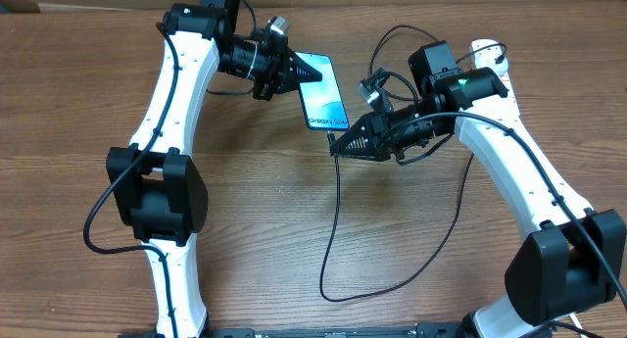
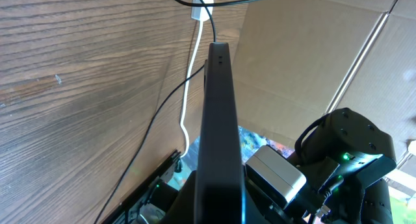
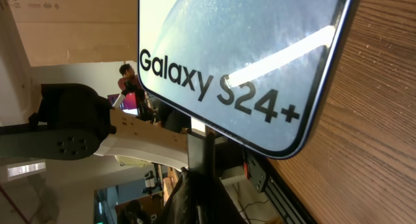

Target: Plug charger to phone and switch on socket

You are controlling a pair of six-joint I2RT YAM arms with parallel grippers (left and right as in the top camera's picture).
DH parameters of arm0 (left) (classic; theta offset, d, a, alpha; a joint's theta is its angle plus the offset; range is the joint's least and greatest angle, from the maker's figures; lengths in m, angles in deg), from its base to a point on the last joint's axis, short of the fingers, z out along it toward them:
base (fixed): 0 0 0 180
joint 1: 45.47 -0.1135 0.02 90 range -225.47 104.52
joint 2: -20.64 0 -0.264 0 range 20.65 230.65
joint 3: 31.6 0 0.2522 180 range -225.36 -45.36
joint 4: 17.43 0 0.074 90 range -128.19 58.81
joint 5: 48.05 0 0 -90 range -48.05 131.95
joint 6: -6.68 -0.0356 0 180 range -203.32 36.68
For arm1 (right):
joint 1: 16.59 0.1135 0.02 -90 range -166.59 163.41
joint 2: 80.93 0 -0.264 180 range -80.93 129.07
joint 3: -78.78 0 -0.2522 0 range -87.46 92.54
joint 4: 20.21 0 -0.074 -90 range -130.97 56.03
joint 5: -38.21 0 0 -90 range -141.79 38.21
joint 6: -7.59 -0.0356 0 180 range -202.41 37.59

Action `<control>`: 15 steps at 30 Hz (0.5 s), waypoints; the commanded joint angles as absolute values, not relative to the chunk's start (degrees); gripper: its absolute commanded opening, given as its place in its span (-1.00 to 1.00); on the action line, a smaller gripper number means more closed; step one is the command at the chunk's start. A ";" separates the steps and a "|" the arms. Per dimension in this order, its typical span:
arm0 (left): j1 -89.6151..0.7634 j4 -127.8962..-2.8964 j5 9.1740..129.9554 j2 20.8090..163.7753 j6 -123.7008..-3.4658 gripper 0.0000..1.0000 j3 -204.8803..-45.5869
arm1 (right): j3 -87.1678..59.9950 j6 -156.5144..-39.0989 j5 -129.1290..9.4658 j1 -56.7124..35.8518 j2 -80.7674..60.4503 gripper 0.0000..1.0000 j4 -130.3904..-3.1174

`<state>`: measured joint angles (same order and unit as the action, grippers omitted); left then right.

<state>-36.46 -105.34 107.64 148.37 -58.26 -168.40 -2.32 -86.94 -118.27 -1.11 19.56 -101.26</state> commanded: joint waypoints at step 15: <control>-35.21 -106.43 112.38 146.86 -62.15 -0.92 -169.28 | -1.88 -88.45 -118.29 -1.22 17.87 -0.93 -100.21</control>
